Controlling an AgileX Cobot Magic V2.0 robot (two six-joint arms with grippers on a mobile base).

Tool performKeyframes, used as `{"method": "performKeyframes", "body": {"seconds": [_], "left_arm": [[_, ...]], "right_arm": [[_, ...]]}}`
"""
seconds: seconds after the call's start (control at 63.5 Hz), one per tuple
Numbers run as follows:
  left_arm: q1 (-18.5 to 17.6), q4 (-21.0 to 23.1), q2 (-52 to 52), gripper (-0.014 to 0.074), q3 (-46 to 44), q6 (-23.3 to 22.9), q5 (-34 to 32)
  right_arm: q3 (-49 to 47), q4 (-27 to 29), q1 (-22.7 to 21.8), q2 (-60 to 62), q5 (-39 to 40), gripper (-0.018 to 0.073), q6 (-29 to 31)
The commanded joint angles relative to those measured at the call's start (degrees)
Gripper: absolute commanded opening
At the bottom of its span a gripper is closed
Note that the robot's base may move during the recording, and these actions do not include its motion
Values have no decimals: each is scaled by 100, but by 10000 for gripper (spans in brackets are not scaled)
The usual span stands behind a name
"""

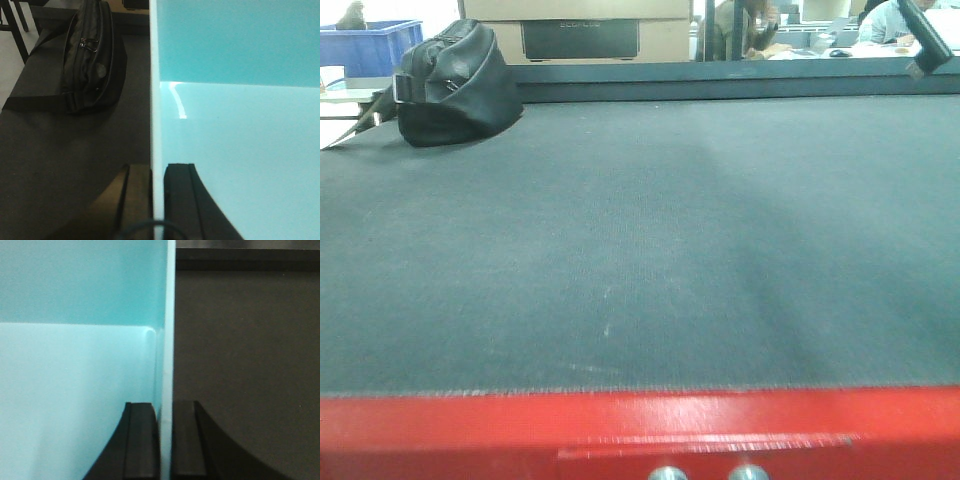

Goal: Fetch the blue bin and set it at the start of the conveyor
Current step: 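Carry the bin in both grippers to the grey conveyor belt, then lower the bin with both grippers onto the near end of the belt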

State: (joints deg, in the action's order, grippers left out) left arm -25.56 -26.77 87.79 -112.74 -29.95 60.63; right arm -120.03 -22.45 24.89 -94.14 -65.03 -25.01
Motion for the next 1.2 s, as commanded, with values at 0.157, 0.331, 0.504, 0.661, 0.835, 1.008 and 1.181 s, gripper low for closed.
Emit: {"method": "performKeyframes", "body": {"seconds": [0.157,0.331,0.504,0.661,0.835,1.008,1.181], "left_arm": [[-40,-103,-59,-111,-59,-26,-219],[-40,-103,-59,-111,-59,-26,-219],[-40,-103,-59,-111,-59,-26,-219],[-40,-103,-59,-111,-59,-26,-219],[-40,-103,-59,-111,-59,-26,-219],[-40,-103,-59,-111,-59,-26,-219],[-40,-71,-59,-111,-59,-26,-360]], "right_arm": [[-63,-223,-5,36,136,-165,47],[-63,-223,-5,36,136,-165,47],[-63,-223,-5,36,136,-165,47],[-63,-223,-5,37,345,-165,47],[-63,-223,-5,37,425,-165,47],[-63,-223,-5,37,425,-165,47],[-63,-223,-5,37,411,-165,47]]}}
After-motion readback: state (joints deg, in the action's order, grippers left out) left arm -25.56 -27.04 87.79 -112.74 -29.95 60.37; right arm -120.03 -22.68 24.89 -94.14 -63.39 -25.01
